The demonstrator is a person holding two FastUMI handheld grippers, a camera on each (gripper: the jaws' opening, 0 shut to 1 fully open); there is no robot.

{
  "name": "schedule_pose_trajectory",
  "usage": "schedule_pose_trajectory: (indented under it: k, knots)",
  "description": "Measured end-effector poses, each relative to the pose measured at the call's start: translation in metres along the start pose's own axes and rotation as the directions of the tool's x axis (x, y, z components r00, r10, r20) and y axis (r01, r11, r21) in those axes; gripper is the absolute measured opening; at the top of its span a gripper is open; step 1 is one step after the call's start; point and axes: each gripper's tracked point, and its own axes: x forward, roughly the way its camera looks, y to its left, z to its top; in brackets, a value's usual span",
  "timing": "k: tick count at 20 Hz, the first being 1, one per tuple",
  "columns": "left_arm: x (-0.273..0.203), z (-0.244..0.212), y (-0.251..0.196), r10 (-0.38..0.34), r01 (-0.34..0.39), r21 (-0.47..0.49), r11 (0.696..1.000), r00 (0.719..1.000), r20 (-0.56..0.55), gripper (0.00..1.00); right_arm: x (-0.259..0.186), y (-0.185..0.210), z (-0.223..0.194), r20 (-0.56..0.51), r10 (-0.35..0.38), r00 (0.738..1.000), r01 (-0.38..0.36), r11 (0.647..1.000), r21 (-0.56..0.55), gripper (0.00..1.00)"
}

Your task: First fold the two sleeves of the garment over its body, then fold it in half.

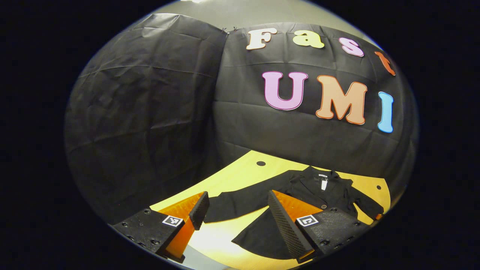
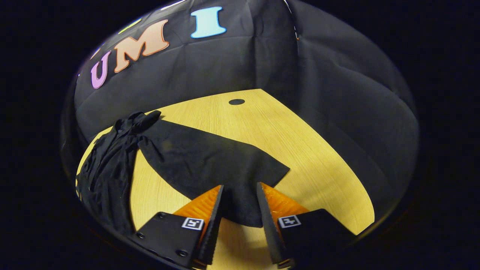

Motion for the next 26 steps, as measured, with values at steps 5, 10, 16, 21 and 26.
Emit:
schedule_pose_trajectory:
  k: [5, 10, 16, 21, 26]
  knots:
    - [0.002, -0.004, -0.006, -0.001, 0.001, -0.029, 1.000, 1.000, -0.013, 0.93, 0.001, 0.007, 0.000, 0.015, -0.008, 1.000, 0.008, 1.000, -0.018, 0.08]
    - [0.000, -0.011, -0.017, -0.014, 0.013, -0.034, 0.999, 1.000, -0.018, 0.94, -0.004, 0.007, 0.003, -0.021, -0.030, 0.999, 0.029, 0.999, -0.021, 0.05]
    - [0.004, -0.001, -0.026, -0.046, 0.047, -0.038, 0.998, 0.999, 0.012, 0.93, -0.036, 0.016, 0.068, 0.086, -0.002, 0.996, 0.004, 1.000, -0.024, 0.05]
    - [0.014, 0.014, -0.024, -0.079, 0.080, -0.040, 0.996, 0.996, 0.031, 0.93, -0.079, 0.044, 0.160, 0.244, 0.027, 0.969, -0.009, 0.997, -0.075, 0.05]
    - [0.039, 0.019, -0.018, -0.128, 0.129, -0.031, 0.991, 0.991, 0.032, 0.94, -0.106, 0.096, 0.228, 0.351, 0.054, 0.935, -0.017, 0.994, -0.110, 0.05]
